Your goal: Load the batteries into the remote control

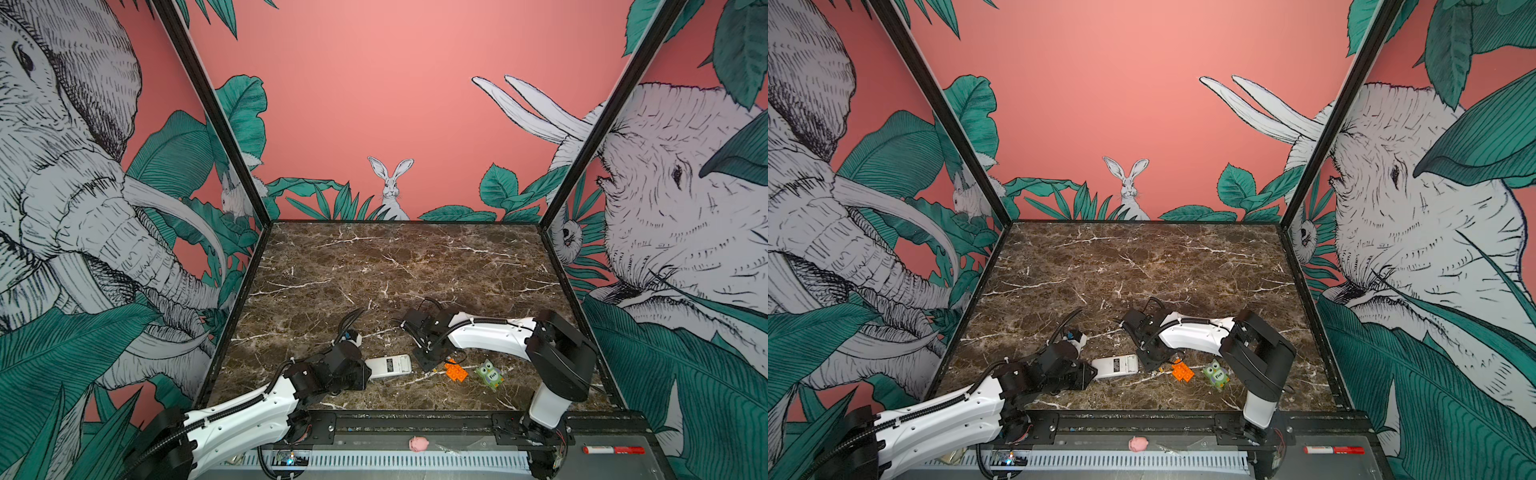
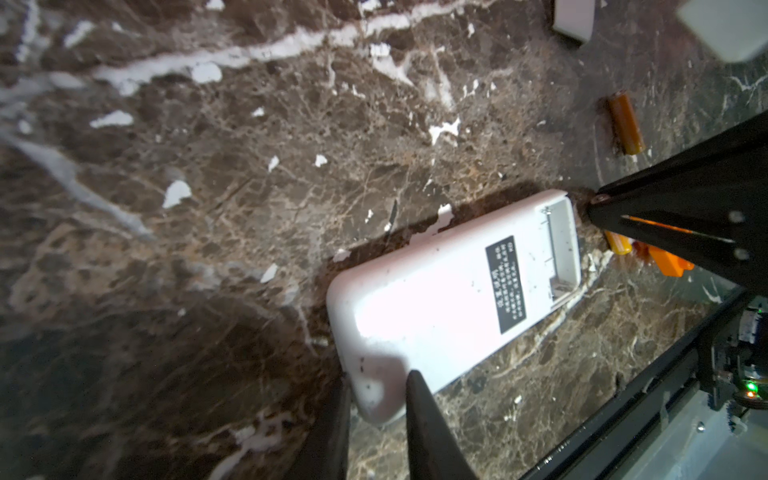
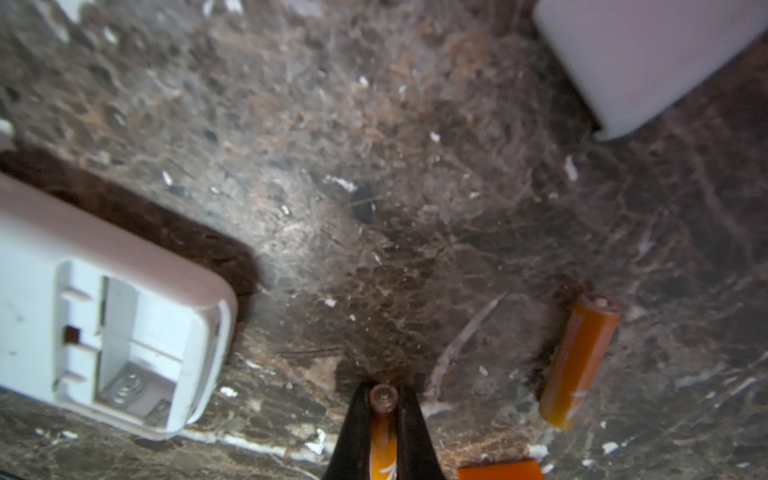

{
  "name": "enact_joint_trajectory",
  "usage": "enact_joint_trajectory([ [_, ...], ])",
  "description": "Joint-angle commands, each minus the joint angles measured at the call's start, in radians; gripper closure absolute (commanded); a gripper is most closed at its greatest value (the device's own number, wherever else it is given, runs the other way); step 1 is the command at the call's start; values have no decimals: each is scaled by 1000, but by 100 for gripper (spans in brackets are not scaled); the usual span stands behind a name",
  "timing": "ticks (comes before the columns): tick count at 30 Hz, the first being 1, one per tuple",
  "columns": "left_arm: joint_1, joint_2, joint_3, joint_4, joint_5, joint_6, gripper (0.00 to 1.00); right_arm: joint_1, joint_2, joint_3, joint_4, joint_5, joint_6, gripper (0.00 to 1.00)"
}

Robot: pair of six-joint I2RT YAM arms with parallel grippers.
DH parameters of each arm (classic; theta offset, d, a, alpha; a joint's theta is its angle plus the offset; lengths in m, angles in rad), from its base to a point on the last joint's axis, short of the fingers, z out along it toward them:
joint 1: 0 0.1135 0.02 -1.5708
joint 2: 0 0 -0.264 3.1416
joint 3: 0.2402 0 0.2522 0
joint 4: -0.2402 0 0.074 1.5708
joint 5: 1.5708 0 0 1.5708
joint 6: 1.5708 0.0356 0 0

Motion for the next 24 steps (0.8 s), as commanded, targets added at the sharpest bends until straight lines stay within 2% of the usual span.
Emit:
enact_joint_trajectory([
  [1,-1,22,-29,-36,-6,-4,76,-4,-7,1,-12,-3,-17,99],
  [12,-1,18,-34,-32,0,-6,76,-3,-125,57,-9,-12,-103,100],
  [15,-1,18,-35,-31,0,-8,76,-5,-137,55,33,-36,-68,100],
  [24,-1,2,-47,-25,4,-22,77,5,-175,-20,271,-56,137,100],
])
